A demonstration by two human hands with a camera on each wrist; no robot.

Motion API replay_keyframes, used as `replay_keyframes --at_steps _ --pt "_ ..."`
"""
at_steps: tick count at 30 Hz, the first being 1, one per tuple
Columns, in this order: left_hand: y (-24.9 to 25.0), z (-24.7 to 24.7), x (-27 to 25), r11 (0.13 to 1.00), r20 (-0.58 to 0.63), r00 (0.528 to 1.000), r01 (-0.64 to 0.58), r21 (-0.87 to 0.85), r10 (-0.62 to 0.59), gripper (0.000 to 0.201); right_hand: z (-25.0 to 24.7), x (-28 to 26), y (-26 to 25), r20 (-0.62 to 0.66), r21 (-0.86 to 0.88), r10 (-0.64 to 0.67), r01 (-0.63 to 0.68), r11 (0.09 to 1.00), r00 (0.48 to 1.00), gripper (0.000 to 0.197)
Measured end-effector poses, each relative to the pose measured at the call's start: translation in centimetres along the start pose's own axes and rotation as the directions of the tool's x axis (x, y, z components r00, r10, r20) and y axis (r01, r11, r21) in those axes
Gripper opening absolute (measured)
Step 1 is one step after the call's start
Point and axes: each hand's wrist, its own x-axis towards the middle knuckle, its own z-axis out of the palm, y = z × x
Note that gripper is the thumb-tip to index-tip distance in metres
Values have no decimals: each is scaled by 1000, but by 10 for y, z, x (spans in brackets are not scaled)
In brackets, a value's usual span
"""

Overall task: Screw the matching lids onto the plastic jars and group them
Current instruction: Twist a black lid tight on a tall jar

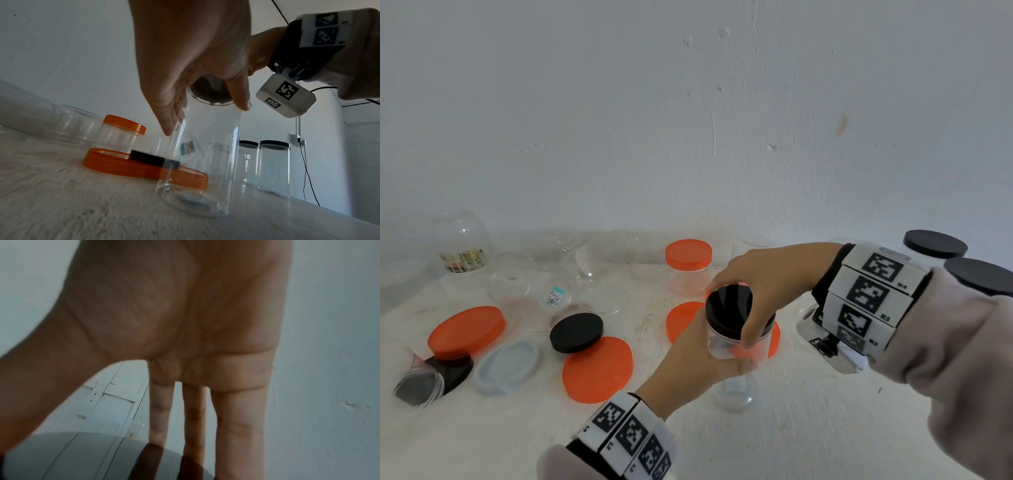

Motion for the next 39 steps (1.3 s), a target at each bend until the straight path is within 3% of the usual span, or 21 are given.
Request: replay_keyframes --at_steps 6,12,19,23,28,34,39 --pt "-1 1 -1 1000 2 1000 2 -31 -2 74 16 4 -2 -116 -6 121 -123 992 986 81" --pt "-1 1 -1 1000 -14 1000 -4 -10 4 71 1 -3 -1 56 35 18 -20 999 998 88" --pt "-1 1 -1 1000 -5 1000 -5 -8 5 71 5 2 -3 -20 22 66 -66 998 998 73" --pt "0 1 0 1000 3 1000 -2 -1 2 73 15 6 -4 -108 -26 131 -134 991 985 81" --pt "-1 2 -1 1000 -18 1000 -4 -5 4 71 2 -5 -1 61 48 27 -30 998 998 87" --pt "0 3 -1 1000 -13 1000 -16 -14 16 72 4 -1 -3 -11 29 48 -47 998 999 70" --pt "0 2 0 1000 -1 1000 -15 -10 15 72 12 0 -5 -40 10 137 -137 991 990 80"
